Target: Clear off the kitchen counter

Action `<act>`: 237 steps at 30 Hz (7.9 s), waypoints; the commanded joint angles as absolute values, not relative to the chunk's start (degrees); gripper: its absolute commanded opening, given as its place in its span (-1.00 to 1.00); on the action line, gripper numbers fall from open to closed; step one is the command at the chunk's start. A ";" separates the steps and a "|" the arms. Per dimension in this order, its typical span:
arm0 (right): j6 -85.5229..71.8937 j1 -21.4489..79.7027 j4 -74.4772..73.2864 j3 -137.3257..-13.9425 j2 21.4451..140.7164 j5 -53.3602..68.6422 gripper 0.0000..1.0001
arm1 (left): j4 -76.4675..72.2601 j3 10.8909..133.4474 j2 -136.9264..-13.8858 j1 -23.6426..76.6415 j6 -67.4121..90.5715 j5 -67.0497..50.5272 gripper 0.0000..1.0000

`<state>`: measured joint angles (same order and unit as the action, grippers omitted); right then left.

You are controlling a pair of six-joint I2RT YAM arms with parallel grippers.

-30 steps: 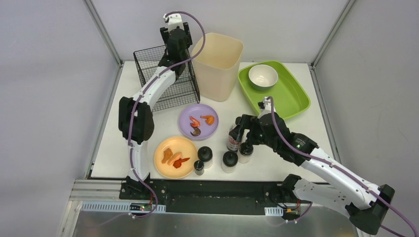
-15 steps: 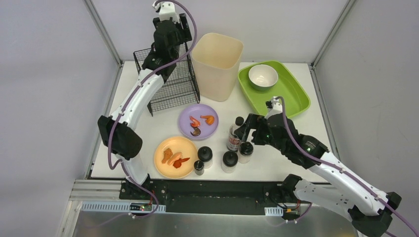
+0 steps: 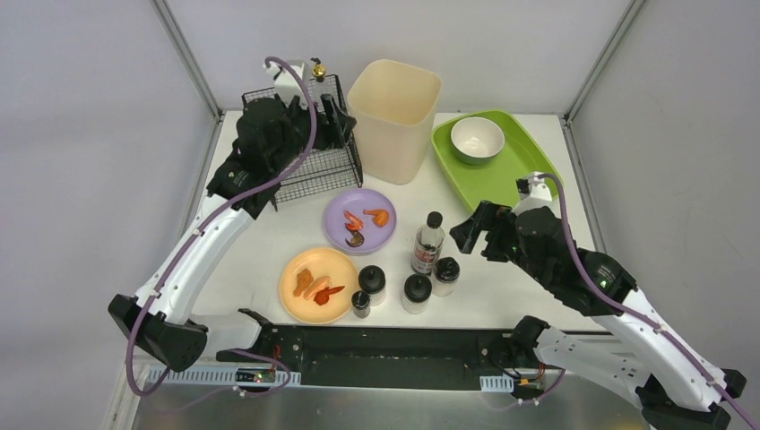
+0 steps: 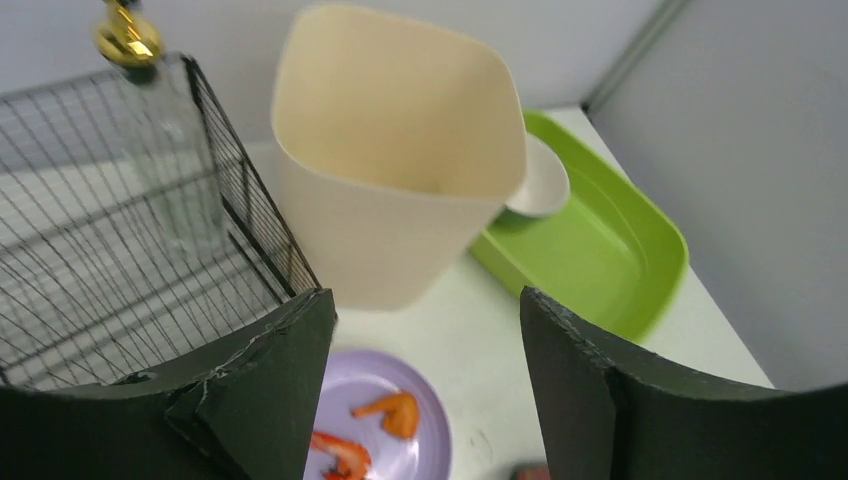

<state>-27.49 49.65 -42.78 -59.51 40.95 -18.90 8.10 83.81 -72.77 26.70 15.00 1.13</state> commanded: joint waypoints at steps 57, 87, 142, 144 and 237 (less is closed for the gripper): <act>-27.77 49.92 -52.56 -61.88 37.97 -30.54 0.99 | -45.39 44.80 -80.97 64.86 1.26 6.24 0.76; -28.32 49.90 -50.50 -58.73 38.06 -30.38 0.99 | -46.66 47.88 -82.78 64.95 -1.87 9.29 -1.00; -23.99 49.86 -39.41 -56.50 42.98 -22.51 0.98 | -19.55 97.70 -84.30 29.28 -15.49 22.14 -1.00; -23.72 49.89 -39.16 -56.63 43.22 -21.99 0.98 | -19.18 99.77 -85.78 27.44 -14.90 22.38 -1.00; -21.94 49.91 -32.83 -50.73 40.26 -17.40 0.98 | -28.57 88.72 -106.52 11.42 -0.79 30.23 -0.45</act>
